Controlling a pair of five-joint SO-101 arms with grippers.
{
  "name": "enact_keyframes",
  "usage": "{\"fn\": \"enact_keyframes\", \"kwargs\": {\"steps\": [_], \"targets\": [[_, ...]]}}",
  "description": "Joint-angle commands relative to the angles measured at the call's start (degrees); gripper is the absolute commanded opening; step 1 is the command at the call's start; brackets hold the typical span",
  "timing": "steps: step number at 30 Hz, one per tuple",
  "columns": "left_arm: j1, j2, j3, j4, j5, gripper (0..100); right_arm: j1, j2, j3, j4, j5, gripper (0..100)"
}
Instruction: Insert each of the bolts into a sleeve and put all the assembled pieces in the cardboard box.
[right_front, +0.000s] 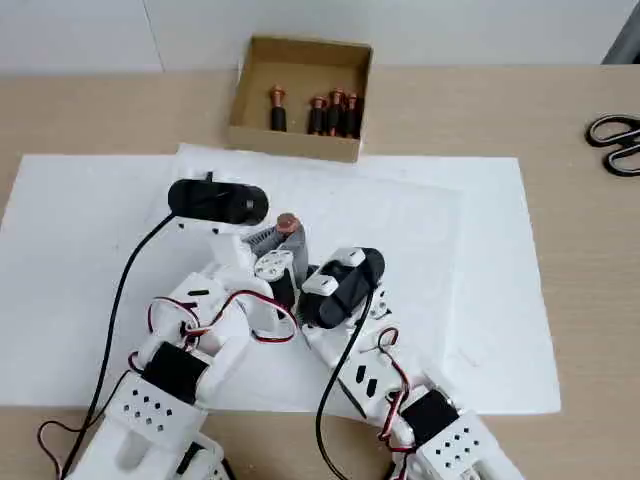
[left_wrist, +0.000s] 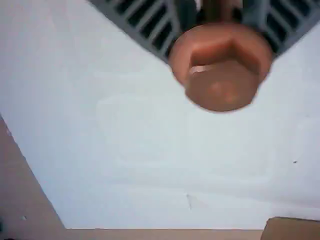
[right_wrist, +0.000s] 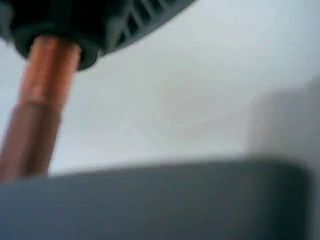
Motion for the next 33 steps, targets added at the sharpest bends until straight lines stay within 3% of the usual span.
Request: {"fn": "enact_keyframes", "kwargs": {"steps": [1, 11, 23, 33], "targets": [[-0.53, -0.62, -0.13, 3.34, 0.09, 1, 0.04, -1.36, -1.05, -1.45, -0.53, 0.4], [-0.53, -0.70, -0.31, 12.04, 0.00, 1, 0.22, -1.36, -1.05, -1.54, -0.53, 0.4], [4.75, -0.70, -0.22, 13.36, 0.00, 1, 0.31, -1.36, -1.05, -1.54, -0.53, 0.4], [4.66, -0.79, -0.92, 17.32, 0.18, 27, 0.31, -1.36, -1.05, -1.54, -0.53, 0.4]]}}
